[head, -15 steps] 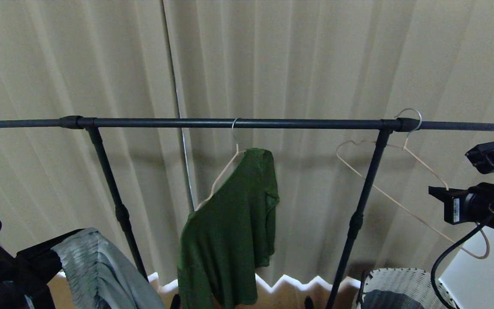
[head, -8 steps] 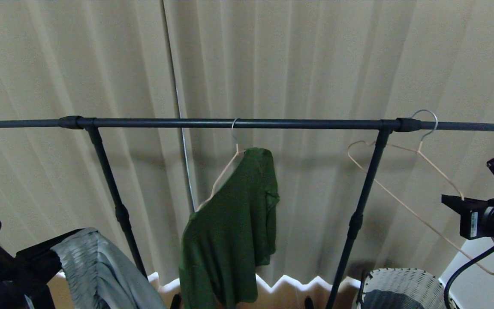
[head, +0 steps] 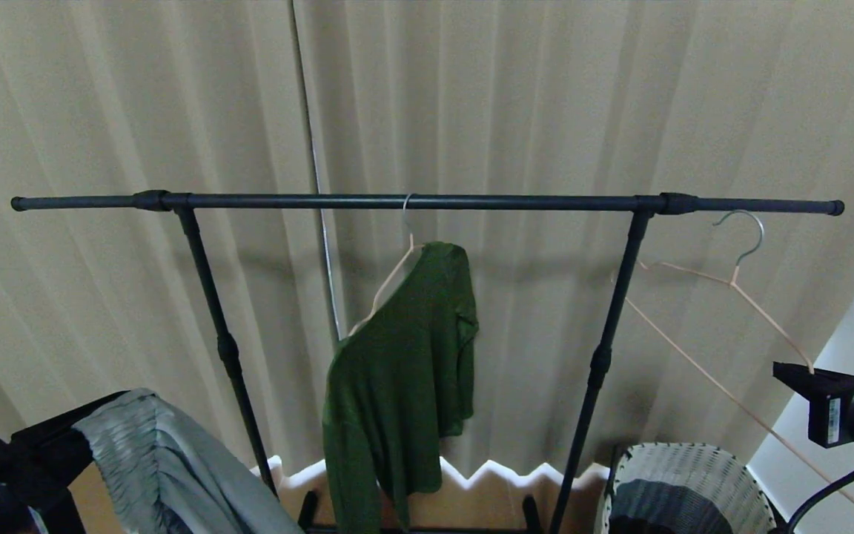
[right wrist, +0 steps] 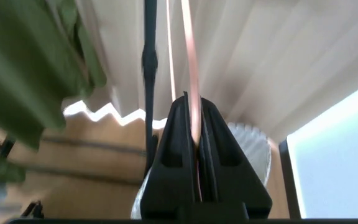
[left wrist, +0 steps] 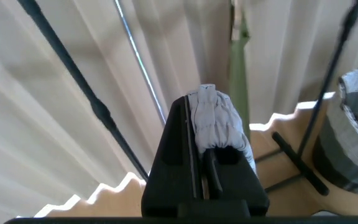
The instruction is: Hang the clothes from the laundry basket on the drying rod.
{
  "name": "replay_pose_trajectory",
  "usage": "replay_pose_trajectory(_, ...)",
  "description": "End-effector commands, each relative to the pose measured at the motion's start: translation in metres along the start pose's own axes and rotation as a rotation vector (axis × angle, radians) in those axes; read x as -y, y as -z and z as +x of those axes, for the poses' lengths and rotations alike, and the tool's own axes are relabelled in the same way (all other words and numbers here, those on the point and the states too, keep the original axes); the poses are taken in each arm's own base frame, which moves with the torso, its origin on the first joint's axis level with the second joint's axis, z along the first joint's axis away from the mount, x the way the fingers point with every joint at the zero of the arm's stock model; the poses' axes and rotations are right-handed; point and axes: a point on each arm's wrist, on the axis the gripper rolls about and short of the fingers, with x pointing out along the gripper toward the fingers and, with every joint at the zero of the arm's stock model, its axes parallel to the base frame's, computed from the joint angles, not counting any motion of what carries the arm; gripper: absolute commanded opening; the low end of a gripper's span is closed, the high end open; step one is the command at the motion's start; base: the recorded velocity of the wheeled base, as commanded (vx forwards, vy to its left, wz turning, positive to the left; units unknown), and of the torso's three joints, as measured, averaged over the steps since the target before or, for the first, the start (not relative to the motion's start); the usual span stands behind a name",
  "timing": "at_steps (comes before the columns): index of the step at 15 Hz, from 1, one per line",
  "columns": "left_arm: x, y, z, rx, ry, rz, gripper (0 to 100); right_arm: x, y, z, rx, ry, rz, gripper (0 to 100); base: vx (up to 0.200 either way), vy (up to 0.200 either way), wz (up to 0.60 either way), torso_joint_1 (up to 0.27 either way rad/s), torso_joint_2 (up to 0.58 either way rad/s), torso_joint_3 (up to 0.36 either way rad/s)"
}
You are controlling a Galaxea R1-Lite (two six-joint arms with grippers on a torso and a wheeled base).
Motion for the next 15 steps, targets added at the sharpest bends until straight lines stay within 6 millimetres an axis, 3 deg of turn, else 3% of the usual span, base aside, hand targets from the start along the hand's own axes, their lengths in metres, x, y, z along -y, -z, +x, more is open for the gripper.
replay_pose_trajectory(1,0.0,0.0,0.0,0.002,-0.001,0.0,0,0.0,0.002,-0.002,-0.001,0.001,0.0,0,-0.2,0.0,0.0,-0.002,0.0,0.002)
replay_pose_trajectory(8,0.001,0.002,-0.001,-0.003,0.002,0.003,0,-0.001,0.006,-0.003,-0.01,-0.003,0.0,0,-0.2,0.0,0.0,0.004,0.0,0.003)
replay_pose_trajectory(15,0.001,0.003,-0.001,-0.008,0.003,0.012,0,-0.005,0.014,-0.009,-0.02,-0.019,-0.004,0,0.0,0.0,0.0,0.0,0.0,0.0)
